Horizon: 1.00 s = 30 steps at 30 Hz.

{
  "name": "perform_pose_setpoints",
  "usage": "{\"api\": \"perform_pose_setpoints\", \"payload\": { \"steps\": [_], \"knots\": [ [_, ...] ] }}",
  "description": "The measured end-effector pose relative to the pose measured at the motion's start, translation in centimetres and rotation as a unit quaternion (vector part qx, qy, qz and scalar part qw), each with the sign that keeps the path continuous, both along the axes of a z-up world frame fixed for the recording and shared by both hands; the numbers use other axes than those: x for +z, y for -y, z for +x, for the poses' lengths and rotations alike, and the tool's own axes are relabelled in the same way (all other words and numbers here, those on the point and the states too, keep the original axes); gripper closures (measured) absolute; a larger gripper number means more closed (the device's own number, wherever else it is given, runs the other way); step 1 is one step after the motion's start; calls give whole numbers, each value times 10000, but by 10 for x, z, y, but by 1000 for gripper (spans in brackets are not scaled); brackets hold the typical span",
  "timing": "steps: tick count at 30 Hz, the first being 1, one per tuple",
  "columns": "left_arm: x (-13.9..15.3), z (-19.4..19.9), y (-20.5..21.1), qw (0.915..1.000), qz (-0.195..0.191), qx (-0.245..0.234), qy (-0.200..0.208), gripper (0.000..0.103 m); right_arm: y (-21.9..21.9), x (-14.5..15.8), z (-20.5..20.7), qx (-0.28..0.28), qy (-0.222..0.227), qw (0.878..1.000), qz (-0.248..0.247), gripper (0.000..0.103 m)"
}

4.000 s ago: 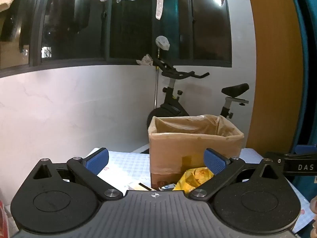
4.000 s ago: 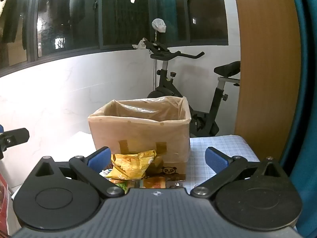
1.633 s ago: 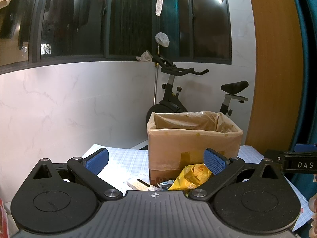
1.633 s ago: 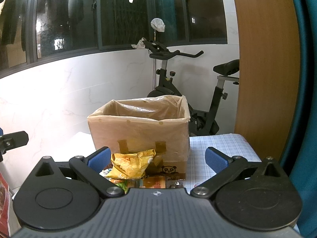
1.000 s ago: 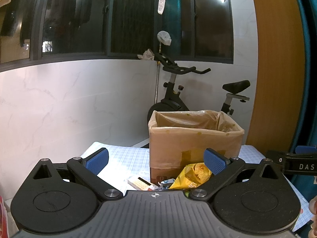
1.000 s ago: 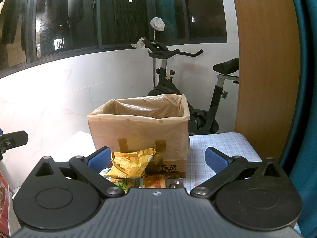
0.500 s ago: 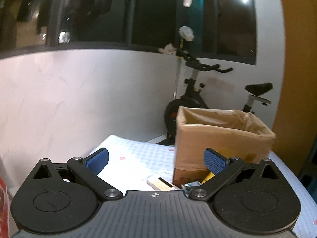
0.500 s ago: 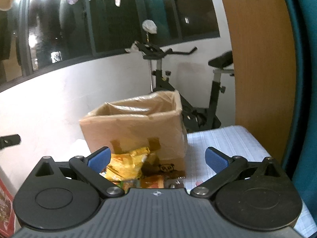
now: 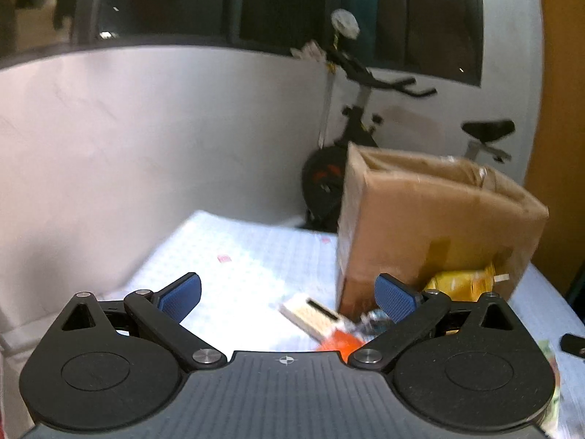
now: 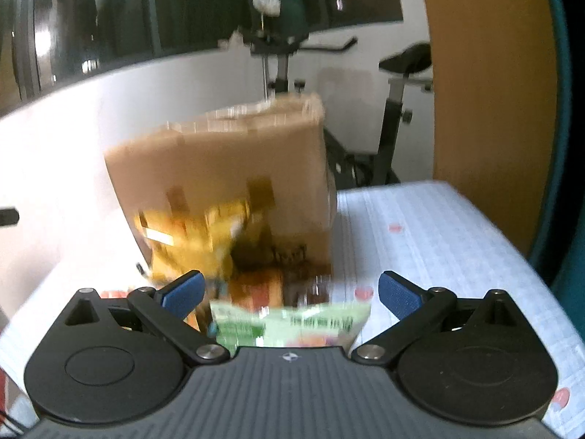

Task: Organize snacks
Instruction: 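Grasp the orange chip bag with the left tool while the right tool grasps the green-white snack bag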

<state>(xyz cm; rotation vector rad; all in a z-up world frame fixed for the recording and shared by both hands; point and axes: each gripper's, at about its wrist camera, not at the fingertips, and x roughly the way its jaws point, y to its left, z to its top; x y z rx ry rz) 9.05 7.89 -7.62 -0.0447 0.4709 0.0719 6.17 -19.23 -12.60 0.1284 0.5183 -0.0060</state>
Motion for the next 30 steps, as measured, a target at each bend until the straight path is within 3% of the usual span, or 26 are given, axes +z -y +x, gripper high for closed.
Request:
{"api": "perform_pose_setpoints", "payload": {
  "steps": [6,15,18,23,30],
  "knots": [
    [-26,6,-11,9992,-130,-255,-269,2,-17,-35,6,170,-531,9983,-163,0],
    [-54,6,-5,9968,-19,-639,-482,3,-24,-54,20,168,-975,9948,-248,0],
    [-66,10,1,9951,66,-760,-625,3,-24,-57,21,183,-947,9950,-276,3],
    [-81,17,11,9896,288,-1105,-874,3,-25,-52,22,349,-830,9952,-381,19],
    [-103,32,25,9798,764,-1510,-1069,3,-22,-51,27,377,-834,9954,-286,21]
  ]
}}
